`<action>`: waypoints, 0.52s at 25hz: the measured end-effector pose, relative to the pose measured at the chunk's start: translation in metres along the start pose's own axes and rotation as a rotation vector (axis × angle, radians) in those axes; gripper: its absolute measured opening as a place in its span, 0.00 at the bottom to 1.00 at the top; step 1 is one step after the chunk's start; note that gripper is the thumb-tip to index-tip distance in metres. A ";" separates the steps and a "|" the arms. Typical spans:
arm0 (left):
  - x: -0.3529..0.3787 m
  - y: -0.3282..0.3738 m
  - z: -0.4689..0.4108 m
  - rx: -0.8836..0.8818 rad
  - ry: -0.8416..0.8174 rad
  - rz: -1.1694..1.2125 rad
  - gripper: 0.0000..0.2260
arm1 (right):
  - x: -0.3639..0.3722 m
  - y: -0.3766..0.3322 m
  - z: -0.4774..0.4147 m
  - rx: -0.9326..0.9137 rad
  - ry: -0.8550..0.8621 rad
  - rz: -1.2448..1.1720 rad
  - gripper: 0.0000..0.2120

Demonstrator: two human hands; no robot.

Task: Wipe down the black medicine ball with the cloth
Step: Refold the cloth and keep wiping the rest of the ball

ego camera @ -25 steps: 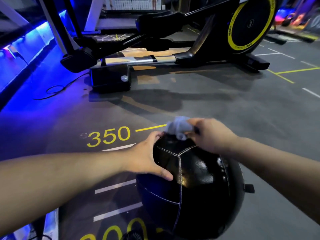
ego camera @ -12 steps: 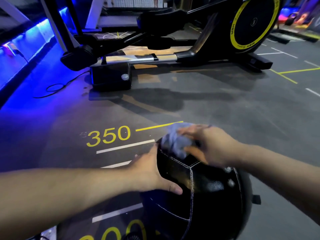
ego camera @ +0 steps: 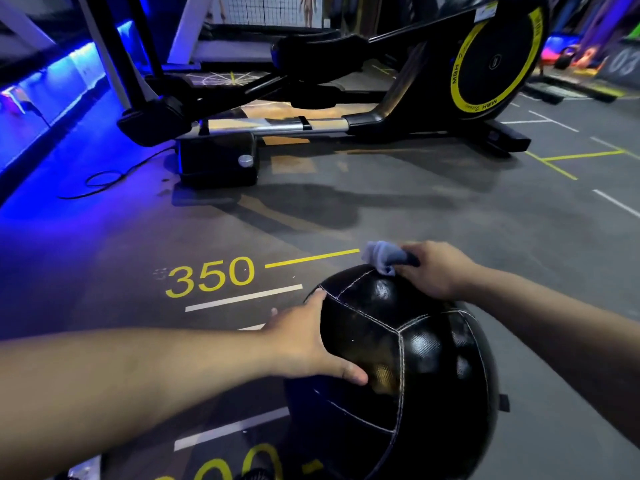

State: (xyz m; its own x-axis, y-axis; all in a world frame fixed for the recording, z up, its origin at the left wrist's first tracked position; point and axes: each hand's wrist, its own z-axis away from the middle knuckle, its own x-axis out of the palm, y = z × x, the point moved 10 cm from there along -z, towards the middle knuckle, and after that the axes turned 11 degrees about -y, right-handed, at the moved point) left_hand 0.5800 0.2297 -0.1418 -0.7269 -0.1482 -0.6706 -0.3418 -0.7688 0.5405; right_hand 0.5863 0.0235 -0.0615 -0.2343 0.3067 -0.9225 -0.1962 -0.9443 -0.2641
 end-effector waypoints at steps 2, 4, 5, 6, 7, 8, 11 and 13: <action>-0.003 -0.001 0.000 0.008 0.029 0.029 0.61 | 0.007 -0.068 0.027 -0.351 0.033 0.044 0.07; -0.003 -0.001 0.000 0.068 0.039 0.101 0.46 | 0.033 -0.118 0.059 -0.593 0.005 0.222 0.15; -0.003 -0.001 0.001 0.098 0.038 0.121 0.43 | 0.043 -0.123 0.063 -0.589 -0.023 0.291 0.19; -0.003 -0.001 0.001 0.105 0.042 0.116 0.45 | 0.043 -0.116 0.060 -0.572 -0.023 0.292 0.21; -0.002 -0.001 0.001 0.097 0.040 0.096 0.50 | 0.037 -0.104 0.054 -0.564 0.004 0.248 0.18; -0.002 0.000 0.000 0.081 0.034 0.072 0.57 | 0.026 -0.085 0.046 -0.512 0.043 0.179 0.14; -0.001 0.003 -0.003 0.052 0.014 0.043 0.67 | -0.008 -0.016 0.022 -0.136 0.150 0.002 0.07; -0.003 0.005 -0.003 0.068 0.010 0.026 0.66 | 0.000 -0.031 0.032 -0.208 0.152 0.117 0.09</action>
State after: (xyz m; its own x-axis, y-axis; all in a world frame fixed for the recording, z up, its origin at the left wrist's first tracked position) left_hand 0.5820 0.2241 -0.1389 -0.7301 -0.1743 -0.6607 -0.3627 -0.7206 0.5909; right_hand 0.5617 0.0569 -0.0445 -0.0956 0.1873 -0.9776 0.0267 -0.9813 -0.1906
